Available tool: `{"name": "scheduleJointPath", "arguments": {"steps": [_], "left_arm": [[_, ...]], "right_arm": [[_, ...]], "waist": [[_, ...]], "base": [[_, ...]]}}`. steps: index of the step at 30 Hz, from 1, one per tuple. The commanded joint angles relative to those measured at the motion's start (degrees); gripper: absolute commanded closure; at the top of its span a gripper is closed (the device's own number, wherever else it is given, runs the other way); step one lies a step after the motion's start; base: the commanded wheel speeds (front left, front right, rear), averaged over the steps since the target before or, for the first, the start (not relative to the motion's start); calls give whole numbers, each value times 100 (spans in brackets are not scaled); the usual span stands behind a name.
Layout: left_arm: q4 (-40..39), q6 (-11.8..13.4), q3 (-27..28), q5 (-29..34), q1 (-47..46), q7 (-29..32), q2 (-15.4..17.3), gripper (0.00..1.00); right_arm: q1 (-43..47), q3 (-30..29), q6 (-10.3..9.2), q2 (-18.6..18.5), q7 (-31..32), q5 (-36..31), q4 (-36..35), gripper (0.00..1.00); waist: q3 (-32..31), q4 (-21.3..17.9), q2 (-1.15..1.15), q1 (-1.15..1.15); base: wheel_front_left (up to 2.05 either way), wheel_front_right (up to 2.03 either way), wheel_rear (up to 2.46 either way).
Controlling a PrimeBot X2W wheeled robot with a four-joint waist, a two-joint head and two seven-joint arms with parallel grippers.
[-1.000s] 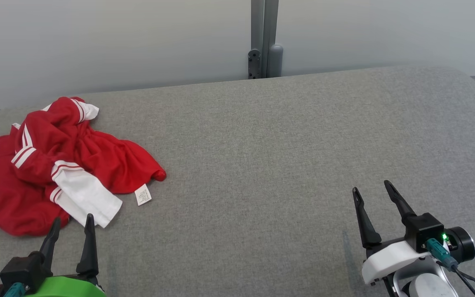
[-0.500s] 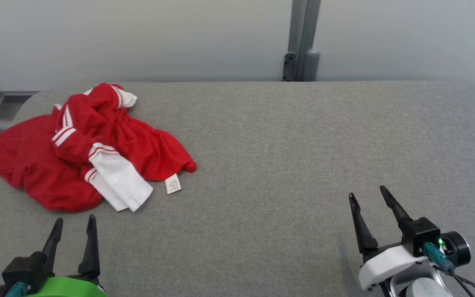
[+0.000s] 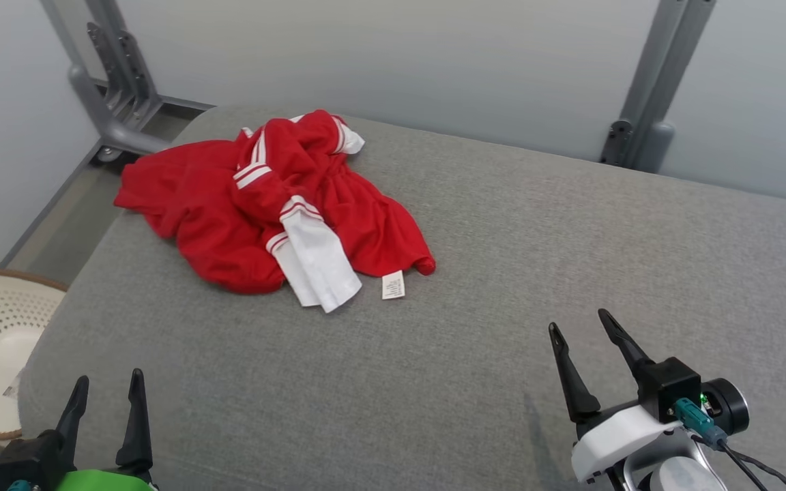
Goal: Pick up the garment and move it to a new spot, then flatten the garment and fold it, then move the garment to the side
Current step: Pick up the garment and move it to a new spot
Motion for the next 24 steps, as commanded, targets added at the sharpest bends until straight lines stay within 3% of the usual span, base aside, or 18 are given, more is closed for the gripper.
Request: {"name": "scheduleJointPath", "arguments": {"steps": [1,7,12,24], "left_arm": [[-28,-15,18,-25,36,-1,48,0],[-29,-15,42,75,-279,-1,6,0],[311,-15,-405,-129,-1133,41,-3,0],[1356,-7,-1418,-1045,-3545,1429,298,0]], "right_arm": [[-67,20,0,-27,-20,33,23,0],[-174,81,0,-31,-20,15,-6,0],[-370,91,0,-29,-20,-128,11,0],[-801,242,0,-26,-20,-61,-45,0]], "waist": [[-51,357,0,0],[176,205,0,0],[626,-141,0,0],[1549,-1237,0,0]], "base": [[0,0,0],[0,0,0],[0,0,0],[0,0,0]]}}
